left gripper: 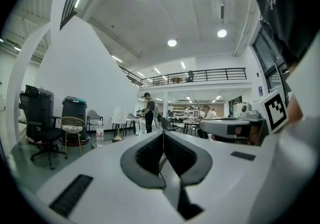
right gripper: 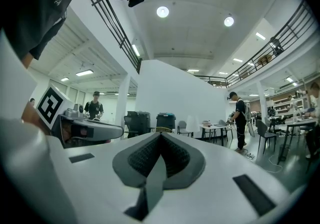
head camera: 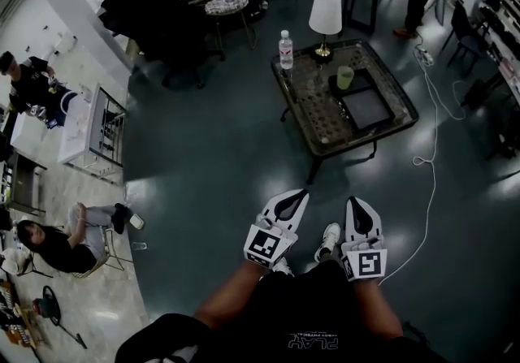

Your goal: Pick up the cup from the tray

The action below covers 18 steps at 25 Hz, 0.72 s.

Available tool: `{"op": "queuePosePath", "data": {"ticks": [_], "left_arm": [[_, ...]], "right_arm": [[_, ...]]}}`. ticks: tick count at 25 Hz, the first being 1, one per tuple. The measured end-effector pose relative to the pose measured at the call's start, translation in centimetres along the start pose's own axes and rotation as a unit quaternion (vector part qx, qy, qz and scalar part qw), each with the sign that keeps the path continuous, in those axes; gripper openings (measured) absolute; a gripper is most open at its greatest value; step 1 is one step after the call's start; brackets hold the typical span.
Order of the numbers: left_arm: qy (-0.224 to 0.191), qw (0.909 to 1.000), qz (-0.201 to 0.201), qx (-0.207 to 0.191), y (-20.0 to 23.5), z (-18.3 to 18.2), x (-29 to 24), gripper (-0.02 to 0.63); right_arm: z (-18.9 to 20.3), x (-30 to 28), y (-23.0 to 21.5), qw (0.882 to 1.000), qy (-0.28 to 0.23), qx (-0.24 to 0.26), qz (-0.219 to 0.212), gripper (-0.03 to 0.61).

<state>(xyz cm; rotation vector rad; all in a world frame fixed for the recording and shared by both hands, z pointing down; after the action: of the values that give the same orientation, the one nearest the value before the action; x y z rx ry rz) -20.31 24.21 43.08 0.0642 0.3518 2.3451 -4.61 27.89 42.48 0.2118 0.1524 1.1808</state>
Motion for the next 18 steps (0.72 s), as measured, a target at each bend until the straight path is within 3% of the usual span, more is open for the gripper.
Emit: {"op": "queuePosePath", "data": {"ticks": [14,18], "left_arm": [[0.022,0.9994,-0.028,0.003,0.0,0.6,-10.2,0.011],[0.015,0.9989,-0.039,0.023,-0.5,0.5,-13.7,0.011]], "right_arm": [[4.1,-4.5,-9.7,1.000,0.005,-0.020,-0.023,0.010],[4.8,-5.5,-12.8,0.999,-0.001,-0.024,-0.036,0.009]]}}
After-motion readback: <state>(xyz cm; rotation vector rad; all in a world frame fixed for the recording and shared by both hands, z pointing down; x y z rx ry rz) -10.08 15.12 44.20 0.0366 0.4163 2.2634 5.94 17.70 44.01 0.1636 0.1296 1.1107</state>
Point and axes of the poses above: the fingertips, and each gripper's own axes: x backward along the fingers, y to its left, z out of its underside, the point moved 5 cm from there along x, backward along the fingers, and after that the axes turned 12 degrees about x, right-handed, at the moved point
